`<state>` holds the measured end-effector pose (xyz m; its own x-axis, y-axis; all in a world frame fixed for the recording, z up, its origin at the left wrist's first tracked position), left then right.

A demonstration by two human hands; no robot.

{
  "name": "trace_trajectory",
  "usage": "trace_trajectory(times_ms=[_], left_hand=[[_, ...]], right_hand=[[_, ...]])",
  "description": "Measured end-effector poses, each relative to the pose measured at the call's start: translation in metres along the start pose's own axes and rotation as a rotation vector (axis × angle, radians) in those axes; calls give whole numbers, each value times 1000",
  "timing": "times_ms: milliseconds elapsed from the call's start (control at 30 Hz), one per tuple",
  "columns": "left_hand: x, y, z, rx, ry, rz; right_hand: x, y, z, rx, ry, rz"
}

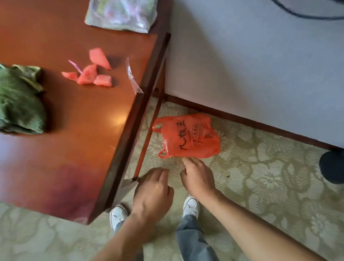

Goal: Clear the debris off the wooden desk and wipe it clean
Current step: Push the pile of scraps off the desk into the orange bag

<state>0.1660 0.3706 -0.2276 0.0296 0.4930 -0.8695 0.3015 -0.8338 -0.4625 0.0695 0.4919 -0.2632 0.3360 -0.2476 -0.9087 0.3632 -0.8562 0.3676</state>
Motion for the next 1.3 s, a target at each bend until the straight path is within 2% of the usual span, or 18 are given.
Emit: trace_trajectory(times_ms=[67,167,267,400,500,633,733,867,1000,1200,1300], left_hand=[[41,15,15,-65,78,64],[98,34,34,-113,209,176],[153,60,48,-144,254,214],[220,105,63,-166,165,143],[255,132,84,-203,125,80],[276,160,110,-305,163,38],[280,156,121,-380,181,-6],[265,115,116,-465,252,-61],[228,79,107,-659,139,-308],[144,38,121,-1097,-15,-771],[95,7,133,-1103,-36,-900]], right_hand=[[31,-27,12,31,154,2],[92,-53,40,75,292,18],[169,-71,75,112,423,3],[282,-89,123,146,489,-14],[360,-105,156,143,531,-123],[412,-131,186,242,424,-180],[394,-145,184,317,354,-92],[320,-146,165,307,271,140],[239,-141,141,314,188,392],[112,-119,93,256,133,546],[55,-93,65,210,200,548]])
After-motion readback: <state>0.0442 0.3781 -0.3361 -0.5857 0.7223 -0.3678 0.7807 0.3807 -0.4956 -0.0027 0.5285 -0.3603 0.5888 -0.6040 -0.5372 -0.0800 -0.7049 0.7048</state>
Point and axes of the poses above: each hand's wrist, its own z-axis towards the middle knuckle, its own x-axis out of the palm, y = z × x, the point moved 4 cm from there along z, towards the middle knuckle, and after that the axes turned 10 degrees about -y, right-handed, at the moved point
